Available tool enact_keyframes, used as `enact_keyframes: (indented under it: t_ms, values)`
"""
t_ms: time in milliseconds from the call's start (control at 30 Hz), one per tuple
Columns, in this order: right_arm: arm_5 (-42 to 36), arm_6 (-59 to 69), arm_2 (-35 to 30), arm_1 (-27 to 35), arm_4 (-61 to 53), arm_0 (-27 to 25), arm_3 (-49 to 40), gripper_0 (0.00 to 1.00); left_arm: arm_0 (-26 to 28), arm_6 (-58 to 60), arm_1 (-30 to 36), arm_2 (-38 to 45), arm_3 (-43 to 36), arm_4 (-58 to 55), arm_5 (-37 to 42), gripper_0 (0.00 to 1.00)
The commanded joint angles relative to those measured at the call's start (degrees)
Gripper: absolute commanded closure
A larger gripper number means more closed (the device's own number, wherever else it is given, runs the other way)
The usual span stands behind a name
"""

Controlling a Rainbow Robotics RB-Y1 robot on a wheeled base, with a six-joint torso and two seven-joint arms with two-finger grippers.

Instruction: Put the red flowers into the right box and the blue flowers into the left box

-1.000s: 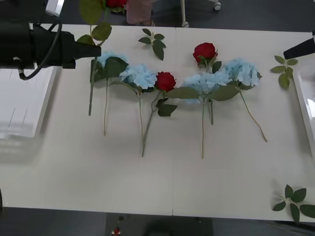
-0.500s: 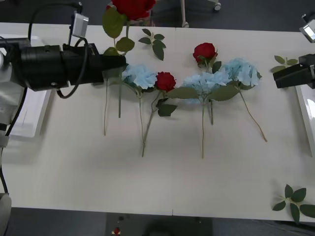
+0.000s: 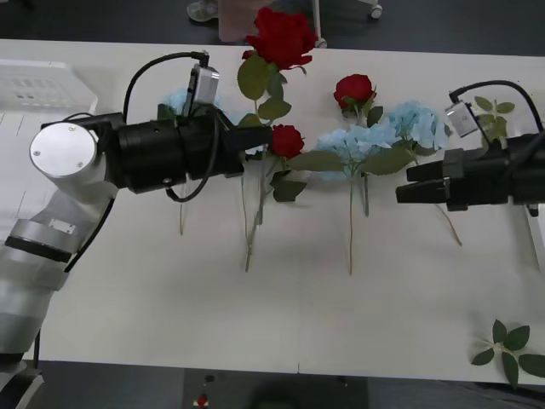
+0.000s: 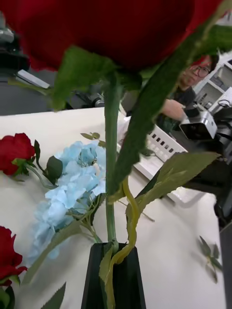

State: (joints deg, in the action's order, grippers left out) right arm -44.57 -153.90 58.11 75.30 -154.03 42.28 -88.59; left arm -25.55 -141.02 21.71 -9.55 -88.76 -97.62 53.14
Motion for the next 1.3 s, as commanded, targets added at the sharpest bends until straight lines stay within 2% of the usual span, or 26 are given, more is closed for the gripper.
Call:
enact_keyframes:
  t_ms: [33, 167, 367, 700, 933, 967, 1000, 1033, 1067, 1300]
  values:
    - [10.0, -1.1, -0.9, -1.0, -0.5, -2.3, -8.3, 0.0, -0.3, -2.9, 1.2, -4.6, -4.7, -0.9, -5.7, 1.0]
    - [18.4, -1.1, -0.9, -5.1, 0.8, -3.7, -12.1, 0.0, -0.2, -2.8, 1.6, -7.5, -5.0, -2.7, -8.6, 1.0]
    - [25.7, -1.1, -0.9, -12.1, 1.6, -6.1, -12.8, 0.0, -0.5, -2.8, 2.7, -12.4, -6.0, -3.3, -15.9, 1.0]
    - [35.3, -1.1, -0.9, -20.3, 3.6, -8.0, -13.2, 0.0, -0.5, -2.8, 2.7, -12.9, -6.0, -3.4, -16.0, 1.0]
    - [36.5, -1.1, -0.9, -21.3, 3.6, -8.0, -13.2, 0.01, -0.4, -2.9, 2.7, -12.9, -6.0, -3.5, -16.0, 1.0]
    - [36.7, -1.1, -0.8, -21.3, 3.7, -8.1, -13.2, 0.34, -0.5, -2.8, 2.7, -12.9, -6.0, -3.5, -16.0, 1.0]
    - [36.7, -1.1, -0.9, -21.3, 3.9, -8.1, -13.2, 0.52, -0.4, -2.8, 2.7, -12.9, -6.0, -3.5, -16.0, 1.0]
    - [36.7, -1.1, -0.9, -21.2, 4.1, -8.2, -13.2, 0.82, -0.4, -2.9, 2.7, -12.9, -6.0, -3.5, -16.0, 1.0]
    - [36.9, -1.1, -0.9, -21.2, 4.1, -8.3, -13.2, 1.0, -0.4, -2.9, 2.7, -12.8, -6.0, -3.5, -16.0, 1.0]
    - [37.3, -1.1, -0.9, -21.1, 4.1, -8.3, -13.2, 1.0, -0.4, -3.0, 2.7, -12.9, -6.0, -4.0, -16.0, 1.0]
